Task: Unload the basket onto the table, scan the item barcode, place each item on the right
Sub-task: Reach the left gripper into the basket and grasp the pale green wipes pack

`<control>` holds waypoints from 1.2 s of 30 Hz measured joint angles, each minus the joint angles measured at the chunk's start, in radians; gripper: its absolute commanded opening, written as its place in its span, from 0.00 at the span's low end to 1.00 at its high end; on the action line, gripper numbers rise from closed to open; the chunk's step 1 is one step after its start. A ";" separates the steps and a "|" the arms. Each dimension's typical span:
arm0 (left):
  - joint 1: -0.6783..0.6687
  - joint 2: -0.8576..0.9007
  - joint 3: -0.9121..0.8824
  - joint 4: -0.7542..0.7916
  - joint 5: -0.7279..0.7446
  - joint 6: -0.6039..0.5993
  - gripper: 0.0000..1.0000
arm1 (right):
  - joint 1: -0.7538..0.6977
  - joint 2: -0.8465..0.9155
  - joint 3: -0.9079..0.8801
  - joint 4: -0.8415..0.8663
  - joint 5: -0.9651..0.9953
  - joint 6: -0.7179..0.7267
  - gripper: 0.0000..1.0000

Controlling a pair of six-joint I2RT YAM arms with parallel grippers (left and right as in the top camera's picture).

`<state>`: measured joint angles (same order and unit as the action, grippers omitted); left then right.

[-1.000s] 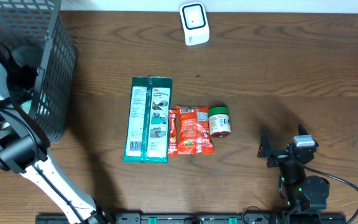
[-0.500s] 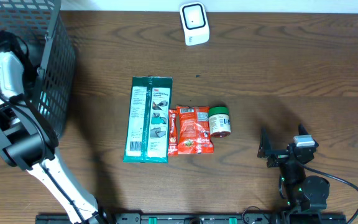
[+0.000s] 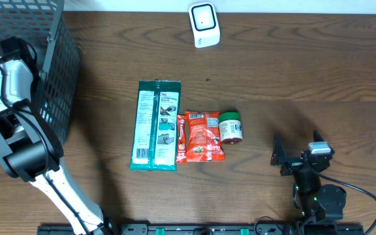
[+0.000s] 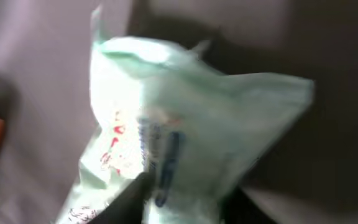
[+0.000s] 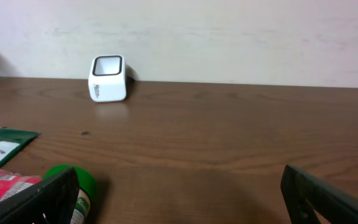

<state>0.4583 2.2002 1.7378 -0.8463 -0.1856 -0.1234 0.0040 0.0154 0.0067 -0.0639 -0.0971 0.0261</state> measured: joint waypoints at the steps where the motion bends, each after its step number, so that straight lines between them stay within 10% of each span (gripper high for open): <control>1: 0.002 -0.004 -0.001 0.003 -0.001 -0.001 0.14 | 0.000 0.000 0.000 0.000 0.000 0.000 0.99; 10: 0.008 -0.040 -0.014 0.000 0.002 -0.007 0.07 | 0.000 0.000 0.000 0.000 0.000 0.000 0.99; 21: 0.018 -0.641 -0.034 0.085 0.055 -0.095 0.07 | 0.000 0.000 0.000 0.000 0.000 0.000 0.99; 32: -0.021 -0.898 -0.029 -0.087 0.722 -0.127 0.08 | 0.000 0.000 0.000 0.000 0.000 0.000 0.99; 34: -0.032 -0.887 -0.029 -0.114 0.728 -0.126 0.17 | 0.000 0.000 0.000 0.000 0.000 0.000 0.99; 36: -0.033 -0.874 -0.029 -0.114 0.684 -0.126 0.50 | 0.000 0.000 0.000 0.000 0.000 0.000 0.99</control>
<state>0.4255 1.3258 1.7088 -0.9607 0.4984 -0.2493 0.0040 0.0154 0.0067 -0.0639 -0.0971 0.0261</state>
